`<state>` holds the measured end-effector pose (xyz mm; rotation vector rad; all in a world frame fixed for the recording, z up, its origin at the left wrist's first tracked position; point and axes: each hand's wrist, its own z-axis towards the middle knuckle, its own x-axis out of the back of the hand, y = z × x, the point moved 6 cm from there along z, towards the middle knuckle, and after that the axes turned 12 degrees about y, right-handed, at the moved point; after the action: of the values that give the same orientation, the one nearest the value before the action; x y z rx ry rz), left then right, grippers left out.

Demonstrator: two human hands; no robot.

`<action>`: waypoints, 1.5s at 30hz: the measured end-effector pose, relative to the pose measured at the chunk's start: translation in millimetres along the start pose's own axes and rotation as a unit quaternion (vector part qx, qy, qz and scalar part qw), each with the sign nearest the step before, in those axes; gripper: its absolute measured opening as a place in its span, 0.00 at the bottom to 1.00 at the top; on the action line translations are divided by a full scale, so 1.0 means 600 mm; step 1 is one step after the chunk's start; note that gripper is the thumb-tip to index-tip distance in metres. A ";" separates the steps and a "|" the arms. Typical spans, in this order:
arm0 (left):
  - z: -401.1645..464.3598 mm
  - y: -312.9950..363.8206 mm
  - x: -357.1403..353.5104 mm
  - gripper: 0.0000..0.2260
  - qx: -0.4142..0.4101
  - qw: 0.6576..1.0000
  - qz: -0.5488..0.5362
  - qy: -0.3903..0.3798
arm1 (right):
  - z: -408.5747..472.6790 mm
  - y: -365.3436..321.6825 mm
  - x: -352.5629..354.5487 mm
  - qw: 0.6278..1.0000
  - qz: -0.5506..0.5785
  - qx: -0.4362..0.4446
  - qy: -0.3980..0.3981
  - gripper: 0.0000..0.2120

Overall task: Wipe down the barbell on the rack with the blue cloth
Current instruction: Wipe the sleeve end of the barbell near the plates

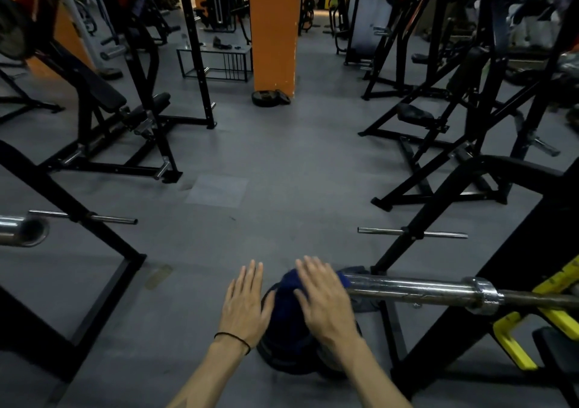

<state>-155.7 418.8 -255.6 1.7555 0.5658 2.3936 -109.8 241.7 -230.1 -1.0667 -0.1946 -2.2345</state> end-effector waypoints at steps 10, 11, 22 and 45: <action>0.029 0.021 0.001 0.36 -0.002 0.999 -0.040 0.028 | -0.002 -0.008 0.003 1.000 -0.003 0.027 -0.003 0.26; 0.029 0.022 0.005 0.38 -0.003 0.998 -0.050 0.027 | -0.007 0.026 0.015 0.999 -0.013 -0.023 0.019 0.25; 0.044 0.038 -0.037 0.08 0.206 0.902 -0.356 -0.132 | -0.042 0.008 0.022 1.000 -0.002 0.016 0.020 0.28; 0.102 0.048 -0.067 0.28 0.256 0.933 -0.198 -0.157 | -0.020 -0.036 0.003 0.998 0.044 -0.041 -0.001 0.27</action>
<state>-81.8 393.3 -265.3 1.9088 1.4320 1.7422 -131.5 252.9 -234.0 -1.0986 -0.0561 -2.1782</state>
